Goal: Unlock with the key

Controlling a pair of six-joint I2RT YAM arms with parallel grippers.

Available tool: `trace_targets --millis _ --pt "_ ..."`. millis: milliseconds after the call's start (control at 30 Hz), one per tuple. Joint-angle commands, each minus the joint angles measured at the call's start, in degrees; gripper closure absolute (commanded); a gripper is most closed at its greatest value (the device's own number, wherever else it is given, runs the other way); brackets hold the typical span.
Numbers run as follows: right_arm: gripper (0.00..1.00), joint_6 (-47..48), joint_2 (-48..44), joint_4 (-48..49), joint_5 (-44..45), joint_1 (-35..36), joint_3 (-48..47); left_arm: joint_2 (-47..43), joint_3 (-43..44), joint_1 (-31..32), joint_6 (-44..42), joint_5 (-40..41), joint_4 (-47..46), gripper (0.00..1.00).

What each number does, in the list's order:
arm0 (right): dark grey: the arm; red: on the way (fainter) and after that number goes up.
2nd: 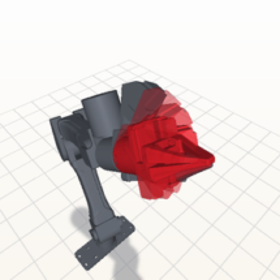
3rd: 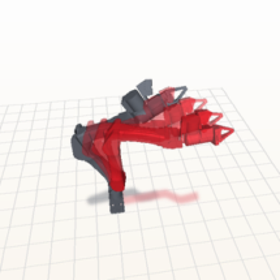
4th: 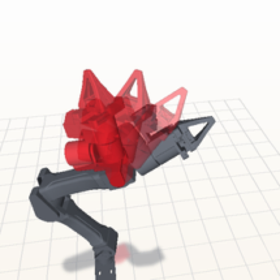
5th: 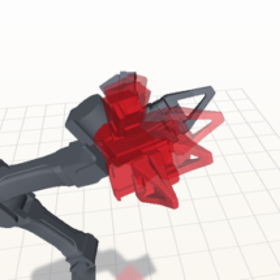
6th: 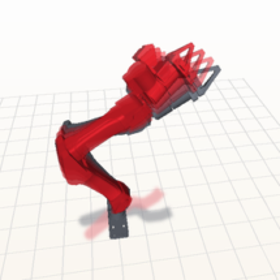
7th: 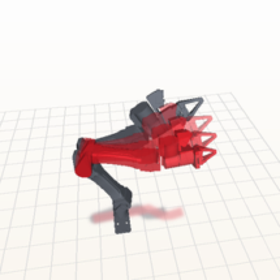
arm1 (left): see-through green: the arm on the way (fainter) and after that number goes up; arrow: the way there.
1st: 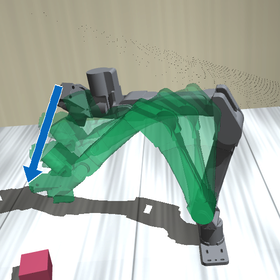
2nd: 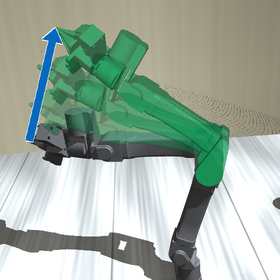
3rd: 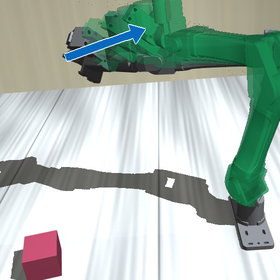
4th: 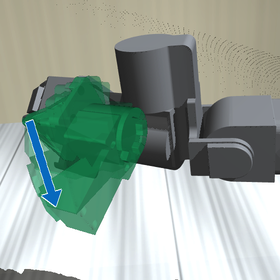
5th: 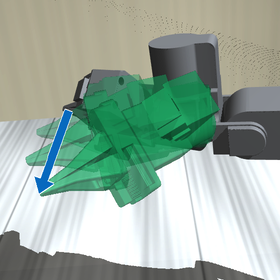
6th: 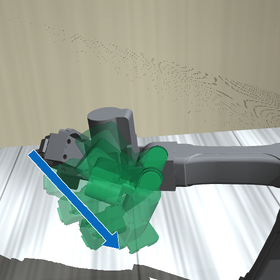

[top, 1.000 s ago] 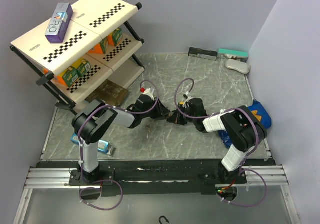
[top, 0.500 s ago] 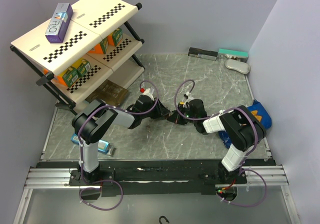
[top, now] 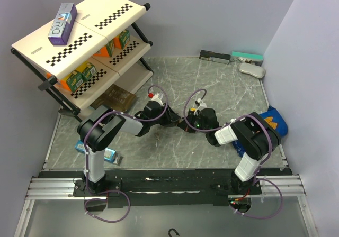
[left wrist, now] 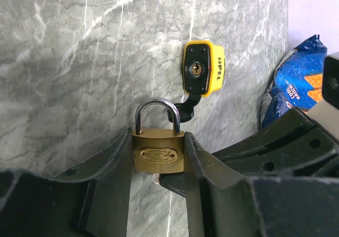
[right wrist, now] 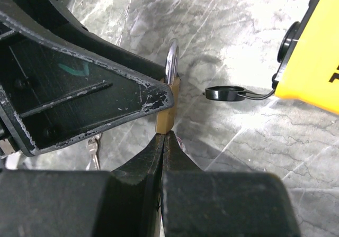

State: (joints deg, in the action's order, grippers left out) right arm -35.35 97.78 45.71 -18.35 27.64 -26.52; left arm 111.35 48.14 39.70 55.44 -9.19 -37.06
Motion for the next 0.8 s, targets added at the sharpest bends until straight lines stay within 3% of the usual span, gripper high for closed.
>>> trace_targets --millis 0,233,433,767 --pt "1.0 3.36 1.1 11.15 7.36 1.19 -0.81 2.47 -0.85 2.22 0.46 -3.99 6.21 0.99" --pt "1.0 0.99 0.84 11.59 6.93 1.54 -0.55 1.41 -4.18 2.4 1.69 -5.92 0.33 0.99" --pt "1.0 -1.12 0.57 10.36 5.87 0.75 -0.55 2.12 -7.53 2.4 3.53 -10.14 -10.22 0.99" --pt "1.0 -5.07 0.05 16.25 2.0 -1.18 2.26 0.71 -12.01 2.31 3.97 -13.57 -22.61 0.99"
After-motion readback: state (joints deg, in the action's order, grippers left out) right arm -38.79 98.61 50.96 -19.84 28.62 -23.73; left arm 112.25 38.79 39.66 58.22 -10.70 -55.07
